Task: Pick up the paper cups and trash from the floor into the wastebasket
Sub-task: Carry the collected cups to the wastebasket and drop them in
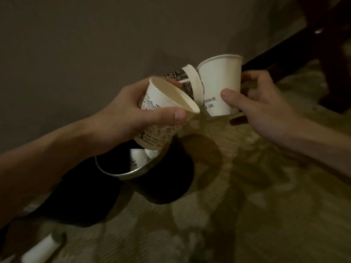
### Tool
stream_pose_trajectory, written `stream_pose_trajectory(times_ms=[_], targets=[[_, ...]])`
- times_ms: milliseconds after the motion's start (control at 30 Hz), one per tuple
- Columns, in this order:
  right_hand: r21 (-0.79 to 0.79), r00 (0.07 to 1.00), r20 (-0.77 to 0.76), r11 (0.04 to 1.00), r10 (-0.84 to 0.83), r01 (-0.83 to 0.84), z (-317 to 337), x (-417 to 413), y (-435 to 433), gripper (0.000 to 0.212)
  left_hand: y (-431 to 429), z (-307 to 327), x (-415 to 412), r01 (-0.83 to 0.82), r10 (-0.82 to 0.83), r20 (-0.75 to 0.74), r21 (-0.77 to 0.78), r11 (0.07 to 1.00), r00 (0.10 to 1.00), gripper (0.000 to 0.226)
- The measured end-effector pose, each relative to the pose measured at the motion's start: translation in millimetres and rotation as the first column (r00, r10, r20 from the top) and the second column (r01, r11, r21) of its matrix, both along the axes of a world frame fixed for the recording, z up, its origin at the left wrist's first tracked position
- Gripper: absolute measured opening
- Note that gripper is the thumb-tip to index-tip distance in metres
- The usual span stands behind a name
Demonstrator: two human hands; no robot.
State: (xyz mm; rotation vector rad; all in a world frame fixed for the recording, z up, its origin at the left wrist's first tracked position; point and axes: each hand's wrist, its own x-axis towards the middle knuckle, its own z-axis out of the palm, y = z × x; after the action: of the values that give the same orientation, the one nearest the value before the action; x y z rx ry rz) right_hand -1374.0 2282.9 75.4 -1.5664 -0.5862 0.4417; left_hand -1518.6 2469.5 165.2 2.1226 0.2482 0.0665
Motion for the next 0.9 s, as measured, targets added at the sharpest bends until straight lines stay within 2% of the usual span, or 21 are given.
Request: stream_pose_trajectory(times_ms=[67,100,200,300,433,500,567,633,700,767,833,900], targets=[[-0.048,0.996,0.088,0.999,0.019,-0.015,11,-3,37,0.068,34,-2,-11,-0.062,0.065,0.045,-0.063,0.996,0.997,0.055],[-0.062,0.992,0.120,0.998,0.025,-0.018,15,-5,54,0.072,48,-6,-16,-0.091,0.096,0.059,-0.095,0.991,0.994,0.053],[-0.121,0.976,0.215,0.993,0.032,-0.006,18,-15,94,0.070,80,-29,-31,-0.186,0.200,0.064,-0.180,0.966,0.978,0.059],[-0.268,0.939,0.324,0.963,0.117,-0.028,12,-30,122,0.072,94,-60,-43,-0.243,0.241,-0.034,-0.210,0.947,0.970,0.067],[-0.527,0.814,0.479,0.849,0.328,-0.032,-5,-45,150,0.070,106,-92,-50,-0.177,0.167,-0.182,-0.043,0.983,0.969,0.065],[-0.598,0.740,0.538,0.801,0.404,-0.002,-12,-48,159,0.071,116,-99,-51,-0.199,0.213,-0.263,0.080,0.977,0.941,0.073],[-0.675,0.668,0.562,0.737,0.487,0.031,-16,-48,164,0.070,123,-101,-52,-0.149,0.201,-0.336,0.172,0.974,0.920,0.068],[-0.754,0.600,0.549,0.655,0.582,0.054,-19,-49,165,0.059,127,-103,-54,-0.079,0.180,-0.360,0.280,0.957,0.915,0.067],[-0.791,0.555,0.527,0.610,0.644,0.043,-21,-48,163,0.039,129,-104,-57,-0.070,0.200,-0.322,0.374,0.925,0.925,0.080],[-0.789,0.551,0.502,0.613,0.667,-0.023,-21,-49,158,0.027,130,-105,-60,-0.071,0.214,-0.295,0.429,0.901,0.931,0.065],[-0.753,0.575,0.493,0.651,0.653,-0.094,-20,-52,152,0.025,130,-106,-65,-0.040,0.195,-0.280,0.479,0.877,0.940,0.033],[-0.665,0.603,0.548,0.739,0.581,-0.108,-19,-57,141,0.024,126,-100,-68,-0.029,0.181,-0.226,0.546,0.838,0.957,0.027]])
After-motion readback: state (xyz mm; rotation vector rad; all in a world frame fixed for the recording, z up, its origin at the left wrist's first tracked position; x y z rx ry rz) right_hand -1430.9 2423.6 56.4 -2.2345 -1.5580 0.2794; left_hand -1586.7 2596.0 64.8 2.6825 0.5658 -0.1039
